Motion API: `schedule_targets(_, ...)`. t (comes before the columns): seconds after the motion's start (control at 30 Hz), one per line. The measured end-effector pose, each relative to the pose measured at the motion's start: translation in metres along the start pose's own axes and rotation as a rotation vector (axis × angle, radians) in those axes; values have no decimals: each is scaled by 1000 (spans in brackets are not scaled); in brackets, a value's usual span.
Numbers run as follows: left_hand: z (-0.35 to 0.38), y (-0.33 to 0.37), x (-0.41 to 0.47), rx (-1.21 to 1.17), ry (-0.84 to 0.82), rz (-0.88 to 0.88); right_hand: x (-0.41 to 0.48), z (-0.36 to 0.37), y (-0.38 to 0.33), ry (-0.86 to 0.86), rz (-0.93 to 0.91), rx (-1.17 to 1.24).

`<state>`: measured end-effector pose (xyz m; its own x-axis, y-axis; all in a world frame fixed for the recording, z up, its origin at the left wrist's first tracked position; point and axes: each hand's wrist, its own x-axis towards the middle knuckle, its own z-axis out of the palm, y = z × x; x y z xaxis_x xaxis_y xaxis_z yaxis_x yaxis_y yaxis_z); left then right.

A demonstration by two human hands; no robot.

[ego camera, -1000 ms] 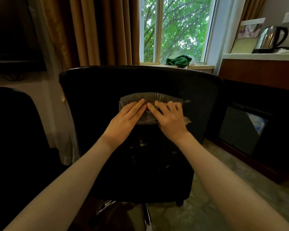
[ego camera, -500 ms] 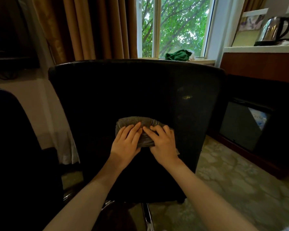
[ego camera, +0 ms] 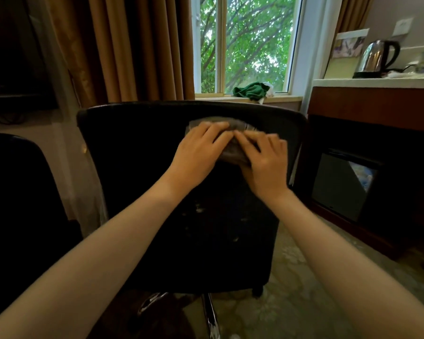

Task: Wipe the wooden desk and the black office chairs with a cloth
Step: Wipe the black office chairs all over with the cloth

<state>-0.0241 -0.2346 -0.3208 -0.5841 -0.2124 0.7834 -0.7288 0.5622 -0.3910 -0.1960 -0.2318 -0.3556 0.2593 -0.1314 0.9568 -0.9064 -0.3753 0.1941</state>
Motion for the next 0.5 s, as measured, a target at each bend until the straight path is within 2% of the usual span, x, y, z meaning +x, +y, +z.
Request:
schedule_targets(0.1, 4, 4, 31, 85, 35, 55, 12, -2, 31, 95, -58, -138)
schedule_targets(0.2, 21, 7, 36, 148, 3, 79, 2, 15, 49, 100, -68, -152)
schedule_targets(0.43, 71, 17, -31, 192, -192, 110, -75, 53, 28, -100, 53, 39)
schedule_targets(0.5, 86, 23, -50, 169, -186, 149, -102, 62, 18, -154, 104, 97)
